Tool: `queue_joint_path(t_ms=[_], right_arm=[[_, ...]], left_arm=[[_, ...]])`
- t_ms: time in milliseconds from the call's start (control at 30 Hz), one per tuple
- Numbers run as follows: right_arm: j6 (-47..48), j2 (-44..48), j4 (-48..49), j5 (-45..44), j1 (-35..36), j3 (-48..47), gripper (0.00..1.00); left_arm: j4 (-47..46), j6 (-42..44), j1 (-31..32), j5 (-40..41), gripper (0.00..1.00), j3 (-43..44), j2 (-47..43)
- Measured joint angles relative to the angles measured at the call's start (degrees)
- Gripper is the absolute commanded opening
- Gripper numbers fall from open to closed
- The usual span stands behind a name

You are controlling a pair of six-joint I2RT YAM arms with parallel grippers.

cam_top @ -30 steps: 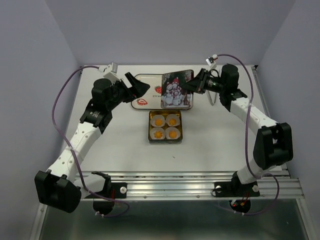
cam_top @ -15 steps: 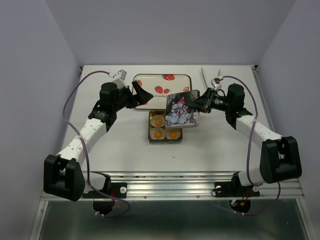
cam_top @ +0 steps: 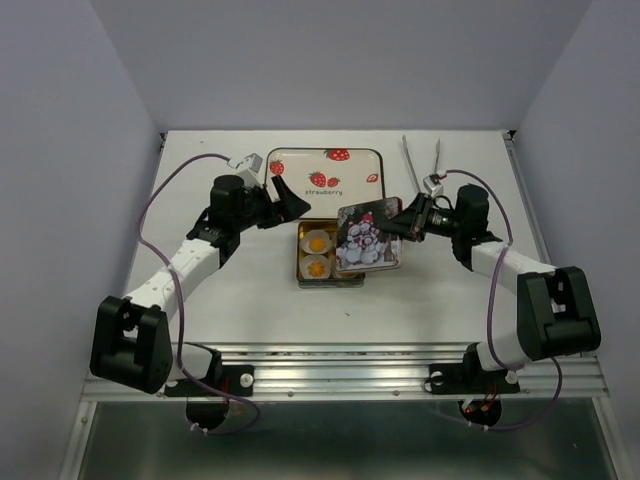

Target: Pack the cookies

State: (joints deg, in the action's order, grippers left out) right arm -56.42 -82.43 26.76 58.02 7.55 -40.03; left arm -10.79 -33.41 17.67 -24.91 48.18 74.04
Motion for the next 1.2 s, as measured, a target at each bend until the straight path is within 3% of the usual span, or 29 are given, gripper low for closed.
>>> queue_joint_path(t_ms=[233,833,1033,1200], right_arm=[[-1.4,-3.1,5.7,1.6,-1.9,2.5,0.01],[-24.2,-18.4,41.6,7.0,-4.1,9.8,0.01],[-28.0,-21.7,43.7,7.8,-4.1,10.2,0.01],[-21.8,-19.7,42.3,7.6,-4.1,10.2,0.01]], left_arm=[[-0.5,0.0,1.3,-0.1,0.99,0.0,3.8],[-1.6,0.8,1.5,-3.1,0.99,0.4,7.7],[-1.6,1.4,1.5,-3.6,0.99,0.5,8.0],[-1.6,1.7,1.5,-3.6,0.99,0.6,8.0]])
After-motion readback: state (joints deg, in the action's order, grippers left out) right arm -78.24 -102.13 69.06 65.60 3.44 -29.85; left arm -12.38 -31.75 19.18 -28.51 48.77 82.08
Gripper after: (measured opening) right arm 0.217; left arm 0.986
